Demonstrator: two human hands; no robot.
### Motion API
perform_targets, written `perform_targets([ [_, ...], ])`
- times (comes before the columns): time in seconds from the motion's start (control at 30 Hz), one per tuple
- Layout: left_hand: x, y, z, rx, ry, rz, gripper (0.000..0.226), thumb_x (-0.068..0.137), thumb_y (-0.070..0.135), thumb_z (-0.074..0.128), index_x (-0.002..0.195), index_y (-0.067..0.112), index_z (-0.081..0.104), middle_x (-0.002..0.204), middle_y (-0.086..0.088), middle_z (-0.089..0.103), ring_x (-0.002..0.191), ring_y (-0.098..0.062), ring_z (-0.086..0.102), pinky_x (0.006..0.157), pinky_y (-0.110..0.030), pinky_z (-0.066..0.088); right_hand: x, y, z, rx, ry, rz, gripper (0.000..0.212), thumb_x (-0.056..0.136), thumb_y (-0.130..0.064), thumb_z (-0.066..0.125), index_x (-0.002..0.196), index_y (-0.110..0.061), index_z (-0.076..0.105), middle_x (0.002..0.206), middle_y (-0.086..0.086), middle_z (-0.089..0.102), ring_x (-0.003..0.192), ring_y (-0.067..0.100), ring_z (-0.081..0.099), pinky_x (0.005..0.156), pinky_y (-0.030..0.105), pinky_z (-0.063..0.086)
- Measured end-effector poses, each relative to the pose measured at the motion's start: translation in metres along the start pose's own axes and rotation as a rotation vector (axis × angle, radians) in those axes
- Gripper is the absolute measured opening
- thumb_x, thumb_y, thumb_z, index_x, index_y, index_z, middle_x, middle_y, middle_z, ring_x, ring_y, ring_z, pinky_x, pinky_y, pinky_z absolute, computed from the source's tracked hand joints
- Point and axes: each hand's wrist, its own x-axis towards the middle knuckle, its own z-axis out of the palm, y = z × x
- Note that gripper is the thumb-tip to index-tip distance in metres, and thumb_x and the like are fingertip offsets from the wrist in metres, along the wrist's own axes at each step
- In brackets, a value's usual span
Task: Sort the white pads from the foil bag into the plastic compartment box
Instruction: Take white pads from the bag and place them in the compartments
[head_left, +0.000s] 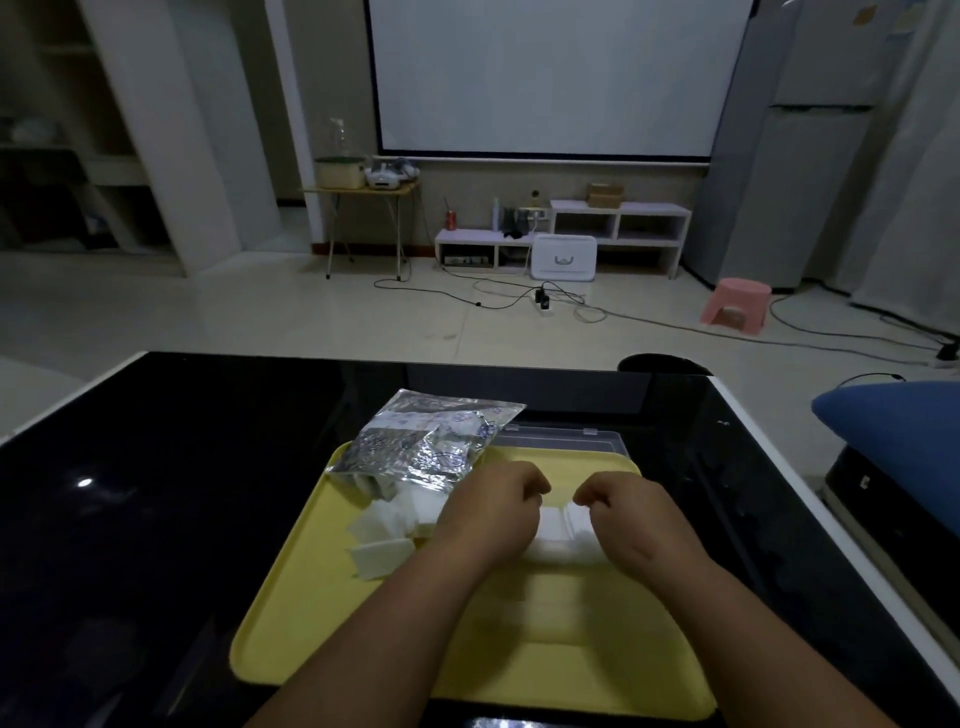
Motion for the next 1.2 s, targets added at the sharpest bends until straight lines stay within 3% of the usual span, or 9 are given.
perform_targets([
  [0.13, -0.009, -0.011, -0.019, -0.017, 0.05, -0.027, 0.027, 0.096, 0.019, 0.05, 0.113, 0.026, 0.07, 0.118, 0.008, 0.067, 0.106, -0.013, 0.06, 0.089, -0.028, 0.049, -0.001, -0.018, 0.002, 0.078, -0.006, -0.03, 0.038, 0.091, -0.008, 0.041, 0.113, -0.022, 0.069, 0.118, -0.004, 0.068, 0.108, 0.014, 0.059, 0.087, 0.026, 0.047],
  [0.33, -0.021, -0.03, -0.042, -0.046, 0.091, -0.083, 0.027, 0.091, 0.015, 0.055, 0.109, 0.027, 0.071, 0.109, 0.007, 0.068, 0.095, -0.014, 0.063, 0.082, -0.032, 0.054, -0.005, -0.044, 0.012, 0.133, -0.01, -0.102, 0.035, 0.09, -0.007, 0.044, 0.11, -0.021, 0.07, 0.112, -0.004, 0.069, 0.103, 0.014, 0.06, 0.088, 0.027, 0.049],
  [0.43, -0.024, -0.044, -0.053, -0.011, 0.081, -0.09, 0.026, 0.09, 0.014, 0.057, 0.105, 0.029, 0.071, 0.107, 0.01, 0.068, 0.087, -0.008, 0.062, 0.07, -0.021, 0.05, -0.005, -0.059, 0.016, 0.162, -0.013, -0.132, 0.034, 0.089, -0.008, 0.046, 0.108, -0.022, 0.07, 0.11, -0.004, 0.069, 0.101, 0.014, 0.06, 0.087, 0.029, 0.049],
  [0.57, -0.026, -0.06, -0.066, 0.029, 0.109, -0.124, 0.026, 0.09, 0.013, 0.057, 0.105, 0.03, 0.07, 0.109, 0.012, 0.066, 0.096, -0.009, 0.059, 0.082, -0.027, 0.05, -0.006, -0.075, 0.027, 0.148, -0.044, -0.166, 0.032, 0.088, -0.01, 0.048, 0.106, -0.024, 0.069, 0.108, -0.003, 0.069, 0.099, 0.018, 0.06, 0.087, 0.034, 0.051],
  [0.77, -0.028, -0.083, -0.081, 0.019, 0.121, -0.178, 0.026, 0.088, 0.011, 0.057, 0.094, 0.032, 0.071, 0.099, 0.012, 0.069, 0.091, -0.008, 0.061, 0.083, -0.028, 0.052, -0.004, -0.091, 0.043, 0.141, -0.084, -0.184, 0.029, 0.089, -0.013, 0.05, 0.106, -0.027, 0.07, 0.108, -0.003, 0.069, 0.097, 0.016, 0.061, 0.084, 0.031, 0.051],
  [0.93, -0.033, -0.103, -0.094, 0.043, 0.098, -0.208, 0.036, 0.084, 0.0, 0.054, 0.09, 0.032, 0.071, 0.08, 0.02, 0.062, 0.071, 0.007, 0.053, 0.059, -0.012, 0.039, 0.0, -0.1, 0.056, 0.152, -0.108, -0.172, 0.027, 0.09, -0.017, 0.051, 0.107, -0.029, 0.069, 0.109, -0.005, 0.069, 0.095, 0.015, 0.062, 0.082, 0.03, 0.052],
  [1.07, -0.038, -0.116, -0.095, 0.058, 0.052, -0.225, 0.032, 0.083, 0.005, 0.064, 0.103, 0.028, 0.07, 0.09, 0.017, 0.06, 0.088, -0.004, 0.059, 0.077, -0.021, 0.048, -0.002, -0.107, 0.063, 0.115, -0.149, -0.181, 0.021, 0.086, -0.018, 0.053, 0.096, -0.031, 0.067, 0.101, -0.006, 0.067, 0.09, 0.016, 0.061, 0.076, 0.03, 0.052],
  [1.2, -0.039, -0.127, -0.091, 0.094, 0.042, -0.217, 0.028, 0.082, 0.017, 0.072, 0.103, 0.035, 0.067, 0.095, 0.017, 0.06, 0.089, -0.004, 0.058, 0.082, -0.026, 0.052, -0.004, -0.115, 0.076, 0.035, -0.198, -0.18, 0.009, 0.082, -0.02, 0.056, 0.079, -0.028, 0.054, 0.087, -0.005, 0.063, 0.083, 0.018, 0.058, 0.07, 0.031, 0.049],
])
